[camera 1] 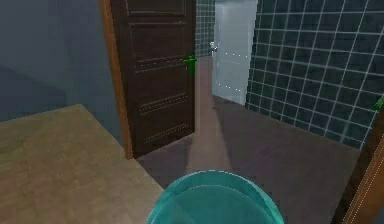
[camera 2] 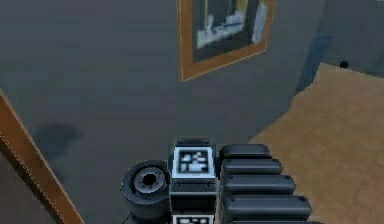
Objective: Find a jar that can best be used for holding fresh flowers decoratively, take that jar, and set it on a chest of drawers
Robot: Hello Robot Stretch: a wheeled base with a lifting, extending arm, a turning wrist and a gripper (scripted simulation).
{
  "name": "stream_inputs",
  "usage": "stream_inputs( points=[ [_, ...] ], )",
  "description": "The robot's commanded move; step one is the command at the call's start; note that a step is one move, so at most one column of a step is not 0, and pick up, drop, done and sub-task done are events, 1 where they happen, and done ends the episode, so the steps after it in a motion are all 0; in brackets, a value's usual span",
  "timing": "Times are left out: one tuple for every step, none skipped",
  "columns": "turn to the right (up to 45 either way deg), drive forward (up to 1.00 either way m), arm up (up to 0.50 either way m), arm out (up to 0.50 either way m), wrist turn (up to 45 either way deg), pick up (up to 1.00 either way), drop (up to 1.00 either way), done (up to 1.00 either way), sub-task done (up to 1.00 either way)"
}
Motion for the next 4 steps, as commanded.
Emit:
stream_inputs(
  points=[
    [0.0, 0.20, 0.00, 0.00, 0.0, 0.00, 0.00, 0.00, 0.00],
    [3.0, 0.00, 0.00, 0.00, 0.0, 0.00, 0.00, 0.00, 0.00],
    [-45.0, 0.00, 0.00, 0.00, 0.0, 0.00, 0.00, 0.00, 0.00],
    [-45.0, 0.00, 0.00, 0.00, 0.0, 0.00, 0.00, 0.00, 0.00]
  ],
)
